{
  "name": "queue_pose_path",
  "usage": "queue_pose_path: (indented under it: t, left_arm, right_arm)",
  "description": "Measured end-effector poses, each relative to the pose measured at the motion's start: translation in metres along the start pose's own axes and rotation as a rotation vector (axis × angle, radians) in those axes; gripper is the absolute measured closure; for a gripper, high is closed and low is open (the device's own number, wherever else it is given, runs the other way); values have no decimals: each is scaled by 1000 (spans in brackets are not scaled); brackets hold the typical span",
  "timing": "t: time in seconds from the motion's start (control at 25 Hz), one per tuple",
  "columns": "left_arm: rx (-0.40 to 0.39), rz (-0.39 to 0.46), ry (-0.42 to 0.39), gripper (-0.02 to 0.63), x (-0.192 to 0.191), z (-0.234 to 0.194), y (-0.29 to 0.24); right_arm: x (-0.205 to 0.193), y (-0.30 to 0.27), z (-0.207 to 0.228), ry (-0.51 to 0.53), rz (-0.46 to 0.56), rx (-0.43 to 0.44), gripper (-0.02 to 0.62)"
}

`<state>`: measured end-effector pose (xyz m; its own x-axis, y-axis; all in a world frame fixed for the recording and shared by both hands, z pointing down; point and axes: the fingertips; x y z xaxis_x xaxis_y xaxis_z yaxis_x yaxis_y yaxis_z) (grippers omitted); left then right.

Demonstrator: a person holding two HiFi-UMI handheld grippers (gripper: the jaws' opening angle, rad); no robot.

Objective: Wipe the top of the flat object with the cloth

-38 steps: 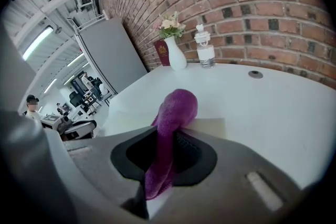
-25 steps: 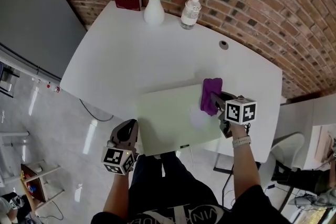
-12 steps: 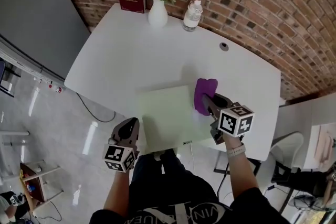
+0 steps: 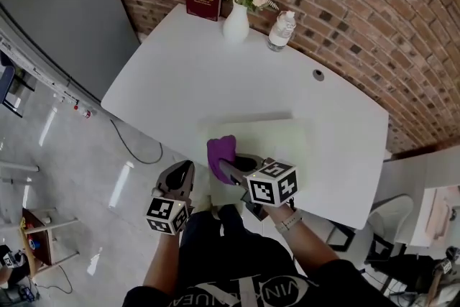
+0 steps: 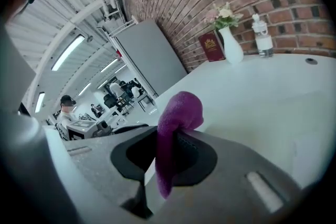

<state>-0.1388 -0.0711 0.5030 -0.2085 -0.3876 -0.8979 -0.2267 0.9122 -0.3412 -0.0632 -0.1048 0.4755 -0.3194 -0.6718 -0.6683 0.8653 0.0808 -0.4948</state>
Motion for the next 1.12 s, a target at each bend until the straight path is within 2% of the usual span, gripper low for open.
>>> queue_pose_path:
  t: [0.2,0.32,0.44,0.64,1.12]
  left_arm:
    - [18,1,19,584,-6,-7,9]
    - [14,-11,11,586,-9,-8,12]
    - [3,-22,-7,585,-10,-5,12]
    - [-4,0,35,585,-4,-4,5]
    - [-43,-22,21,586,-3,12,-12]
  right_arm:
    - [-17,-27,-18,-9,-75,46,534]
    - [-31,-31,-11,19,-141,7,534]
    - [-38,-23,0,50,-162,-32,534]
    - [-37,4,26,54,-138,-88,534]
    - [-44,93,109,-39,-67,-268,534]
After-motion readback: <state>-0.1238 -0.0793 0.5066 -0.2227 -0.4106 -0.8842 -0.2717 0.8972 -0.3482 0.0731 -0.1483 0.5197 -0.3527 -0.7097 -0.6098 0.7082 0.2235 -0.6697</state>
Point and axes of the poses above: the fingertips, and each gripper's own axes: y backward along the fingers, z to its right, x out of its top
